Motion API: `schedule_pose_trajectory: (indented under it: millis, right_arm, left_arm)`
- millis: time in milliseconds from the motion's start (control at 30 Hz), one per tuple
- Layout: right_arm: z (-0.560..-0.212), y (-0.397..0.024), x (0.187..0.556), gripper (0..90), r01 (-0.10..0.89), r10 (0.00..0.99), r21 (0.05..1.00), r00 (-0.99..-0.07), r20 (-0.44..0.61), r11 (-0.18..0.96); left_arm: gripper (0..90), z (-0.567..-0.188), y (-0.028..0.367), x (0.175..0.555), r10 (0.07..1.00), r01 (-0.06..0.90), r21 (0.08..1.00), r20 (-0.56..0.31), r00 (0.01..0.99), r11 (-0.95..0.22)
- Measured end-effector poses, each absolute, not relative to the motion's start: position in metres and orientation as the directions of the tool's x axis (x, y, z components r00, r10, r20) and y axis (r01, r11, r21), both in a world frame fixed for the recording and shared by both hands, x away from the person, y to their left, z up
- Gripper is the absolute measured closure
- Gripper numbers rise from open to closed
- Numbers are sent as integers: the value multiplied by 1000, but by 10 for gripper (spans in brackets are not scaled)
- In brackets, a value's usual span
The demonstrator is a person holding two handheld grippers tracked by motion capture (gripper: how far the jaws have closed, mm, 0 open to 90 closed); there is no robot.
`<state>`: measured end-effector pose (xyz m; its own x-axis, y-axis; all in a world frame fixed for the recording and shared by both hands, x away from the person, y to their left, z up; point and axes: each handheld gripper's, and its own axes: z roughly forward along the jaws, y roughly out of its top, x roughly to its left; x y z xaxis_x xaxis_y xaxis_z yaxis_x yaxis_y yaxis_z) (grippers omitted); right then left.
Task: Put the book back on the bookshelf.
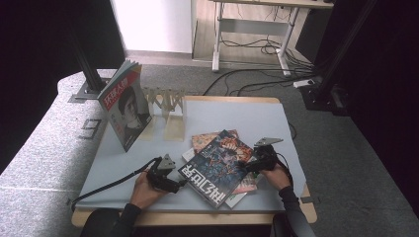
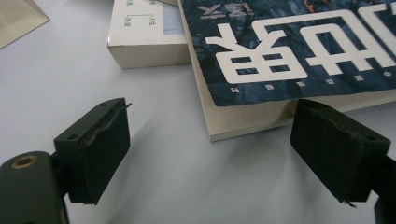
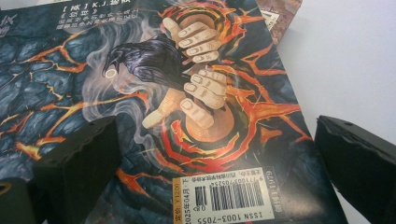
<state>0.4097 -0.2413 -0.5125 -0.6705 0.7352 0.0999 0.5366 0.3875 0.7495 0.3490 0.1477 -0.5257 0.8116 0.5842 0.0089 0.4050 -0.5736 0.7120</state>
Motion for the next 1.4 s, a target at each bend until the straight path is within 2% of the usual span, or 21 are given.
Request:
schedule_pose_trajectory:
  millis: [1400]
  right_arm:
    - [-511,-260,356,22,551,749,739,-656,95,388]
  left_arm:
    - [114,-520,153,412,737,513,734,-24,675,-445]
